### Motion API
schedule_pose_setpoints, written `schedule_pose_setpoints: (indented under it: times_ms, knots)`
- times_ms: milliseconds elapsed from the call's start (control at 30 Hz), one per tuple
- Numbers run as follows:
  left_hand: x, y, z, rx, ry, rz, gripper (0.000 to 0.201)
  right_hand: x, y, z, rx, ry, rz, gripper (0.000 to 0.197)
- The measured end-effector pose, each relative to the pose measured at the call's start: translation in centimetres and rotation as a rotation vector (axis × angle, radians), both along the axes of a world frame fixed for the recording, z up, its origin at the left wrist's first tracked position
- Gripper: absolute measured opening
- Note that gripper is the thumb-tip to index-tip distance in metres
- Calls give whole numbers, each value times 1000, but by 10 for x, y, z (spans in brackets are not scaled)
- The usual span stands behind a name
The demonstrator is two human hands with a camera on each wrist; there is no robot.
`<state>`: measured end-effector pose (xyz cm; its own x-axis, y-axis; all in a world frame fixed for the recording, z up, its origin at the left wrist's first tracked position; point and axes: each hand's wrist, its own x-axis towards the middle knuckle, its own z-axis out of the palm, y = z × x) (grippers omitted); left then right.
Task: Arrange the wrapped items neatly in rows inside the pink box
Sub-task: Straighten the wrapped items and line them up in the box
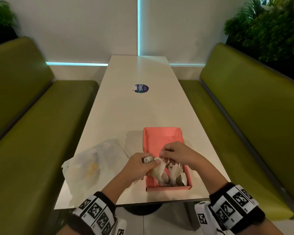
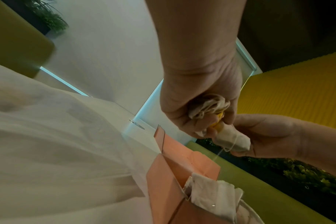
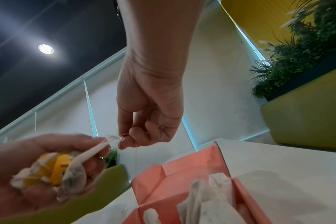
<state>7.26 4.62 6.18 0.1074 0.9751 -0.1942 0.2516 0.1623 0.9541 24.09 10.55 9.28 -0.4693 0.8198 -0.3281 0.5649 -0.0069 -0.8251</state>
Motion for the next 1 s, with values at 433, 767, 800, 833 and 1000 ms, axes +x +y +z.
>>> schedule_pose_setpoints:
  times_ms: [433, 767, 800, 833, 1000]
  knots:
    - [-4, 0, -18, 97, 35, 106, 8, -4, 0, 1, 132, -155, 91, 12]
    - [-2, 6, -24, 175, 61, 50, 40, -6, -1, 0, 194, -194, 140, 7]
    - [0, 8, -25, 181, 94, 49, 29, -6, -1, 0, 191, -183, 142, 9]
    - [1, 8, -26, 190, 113, 48, 17, -6, -2, 0, 191, -172, 137, 10]
    - [-2, 6, -31, 161, 92, 100, 37, 3, -1, -1, 196, -69, -45, 7]
